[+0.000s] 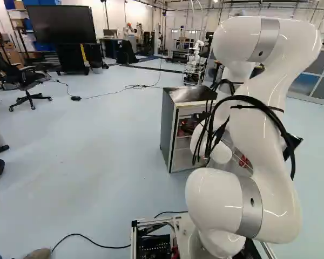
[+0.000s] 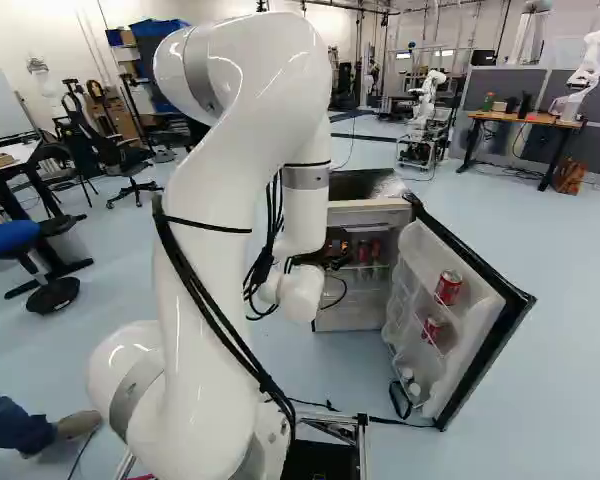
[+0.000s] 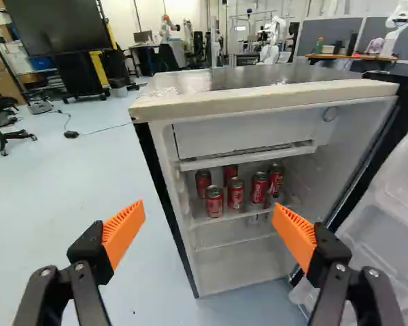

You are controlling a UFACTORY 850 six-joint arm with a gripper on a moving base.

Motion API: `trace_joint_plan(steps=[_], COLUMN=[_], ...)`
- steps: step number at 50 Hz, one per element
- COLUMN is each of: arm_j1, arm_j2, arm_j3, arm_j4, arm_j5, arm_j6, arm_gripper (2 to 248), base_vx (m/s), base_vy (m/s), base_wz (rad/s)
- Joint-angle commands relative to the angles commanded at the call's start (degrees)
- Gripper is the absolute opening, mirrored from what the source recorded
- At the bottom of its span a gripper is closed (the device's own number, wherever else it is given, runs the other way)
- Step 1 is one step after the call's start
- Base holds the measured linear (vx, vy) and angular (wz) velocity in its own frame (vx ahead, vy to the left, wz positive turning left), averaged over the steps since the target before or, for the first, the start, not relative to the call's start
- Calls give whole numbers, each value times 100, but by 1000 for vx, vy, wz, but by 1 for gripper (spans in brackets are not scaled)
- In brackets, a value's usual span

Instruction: Grab a drink from the fridge

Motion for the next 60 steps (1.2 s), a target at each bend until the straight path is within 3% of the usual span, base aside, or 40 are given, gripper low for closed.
trace_joint_plan(steps=[30,60], arm_j1=[-207,-263], arm_j2=[-834,-1671], arm_j3=[-663,-1440], arm_j4=[-125,-125], arm_j5=[0,0], arm_j6=[0,0], arm_gripper=[247,247], base_vx=[0,0], base_vy=[0,0], base_wz=[0,0])
